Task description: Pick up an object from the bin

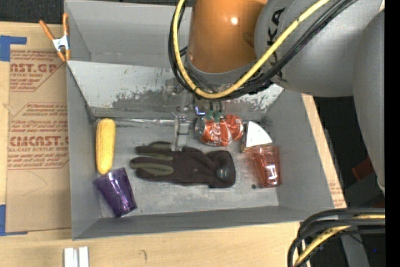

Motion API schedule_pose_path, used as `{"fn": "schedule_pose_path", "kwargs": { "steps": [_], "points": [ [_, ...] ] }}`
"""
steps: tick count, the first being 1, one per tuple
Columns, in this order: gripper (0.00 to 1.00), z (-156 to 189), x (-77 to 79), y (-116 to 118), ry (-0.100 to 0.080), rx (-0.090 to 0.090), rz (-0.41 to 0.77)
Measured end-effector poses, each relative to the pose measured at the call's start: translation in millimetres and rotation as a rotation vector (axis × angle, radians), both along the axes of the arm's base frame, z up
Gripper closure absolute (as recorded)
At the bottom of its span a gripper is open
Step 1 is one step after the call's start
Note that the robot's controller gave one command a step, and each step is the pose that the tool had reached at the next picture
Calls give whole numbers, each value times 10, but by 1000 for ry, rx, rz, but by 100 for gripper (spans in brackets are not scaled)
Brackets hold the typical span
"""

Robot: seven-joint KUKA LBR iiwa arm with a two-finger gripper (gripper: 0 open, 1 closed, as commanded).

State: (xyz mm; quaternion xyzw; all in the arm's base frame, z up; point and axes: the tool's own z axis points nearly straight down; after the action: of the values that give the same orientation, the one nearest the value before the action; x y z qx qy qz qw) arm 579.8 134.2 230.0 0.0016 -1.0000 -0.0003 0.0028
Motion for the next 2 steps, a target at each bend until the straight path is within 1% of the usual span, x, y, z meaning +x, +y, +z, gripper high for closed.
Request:
{"fn": "schedule_pose_path", "kwargs": {
  "steps": [1, 2],
  "points": [
    [0, 51, 12, -8, -8, 1, -2],
    [0, -491, -121, -232, -13, 1, 59]
  ]
}}
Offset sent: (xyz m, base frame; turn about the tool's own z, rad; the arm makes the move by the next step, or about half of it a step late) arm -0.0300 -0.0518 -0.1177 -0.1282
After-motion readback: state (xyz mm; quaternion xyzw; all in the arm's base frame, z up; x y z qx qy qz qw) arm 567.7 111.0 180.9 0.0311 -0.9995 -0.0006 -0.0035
